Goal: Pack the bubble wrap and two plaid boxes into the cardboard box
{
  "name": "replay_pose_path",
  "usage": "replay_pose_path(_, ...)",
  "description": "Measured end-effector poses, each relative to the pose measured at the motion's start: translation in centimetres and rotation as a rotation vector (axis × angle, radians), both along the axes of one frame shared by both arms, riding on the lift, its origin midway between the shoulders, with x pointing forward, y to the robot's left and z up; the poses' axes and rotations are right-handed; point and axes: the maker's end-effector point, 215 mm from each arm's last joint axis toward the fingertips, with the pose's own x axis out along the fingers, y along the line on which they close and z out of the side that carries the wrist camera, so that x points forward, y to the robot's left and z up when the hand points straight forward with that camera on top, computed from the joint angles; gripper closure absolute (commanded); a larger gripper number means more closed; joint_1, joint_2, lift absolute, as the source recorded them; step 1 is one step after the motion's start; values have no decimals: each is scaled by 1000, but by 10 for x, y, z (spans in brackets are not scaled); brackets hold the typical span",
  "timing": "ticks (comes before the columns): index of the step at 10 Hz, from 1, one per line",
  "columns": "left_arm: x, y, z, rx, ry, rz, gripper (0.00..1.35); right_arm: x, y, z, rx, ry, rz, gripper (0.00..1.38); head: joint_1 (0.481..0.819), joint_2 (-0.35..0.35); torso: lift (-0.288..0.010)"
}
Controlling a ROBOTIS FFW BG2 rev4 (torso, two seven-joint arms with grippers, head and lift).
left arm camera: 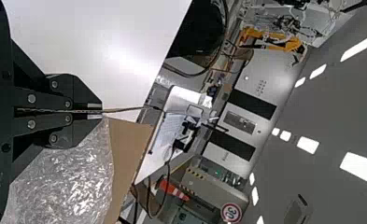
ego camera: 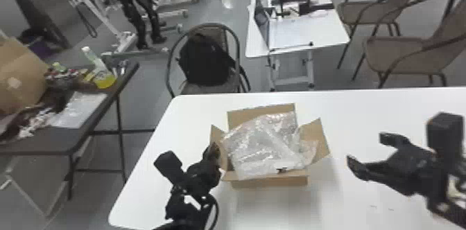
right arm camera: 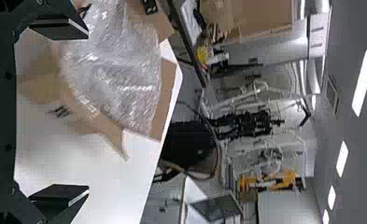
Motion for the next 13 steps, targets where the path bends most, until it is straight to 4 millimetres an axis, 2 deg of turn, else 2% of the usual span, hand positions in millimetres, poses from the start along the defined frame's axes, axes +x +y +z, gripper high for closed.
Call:
replay_pose_path(2, -13, 13, -6, -2, 9, 25, 1214, -40, -84, -36, -12, 29, -184, 130, 695, 228, -14)
replay_pose_path(5, -22, 29, -6, 3, 9, 52, 1214, -84, -154, -63, -41, 70, -311, 131, 695, 179, -14)
replay_pose_path(6, -23, 30, -5, 4, 8, 55, 1214, -93, -170, -71, -45, 85, -345, 131, 695, 160, -14)
replay_pose_path(8, -23, 29, -6, 2, 8, 53, 1214, -97, -188, -87, -53, 110, -390, 131, 695, 141, -14)
replay_pose_path(13, -20, 25, -5, -4, 6, 47, 1214, -70, -177, -119, -66, 154, -431, 131, 695, 139, -14)
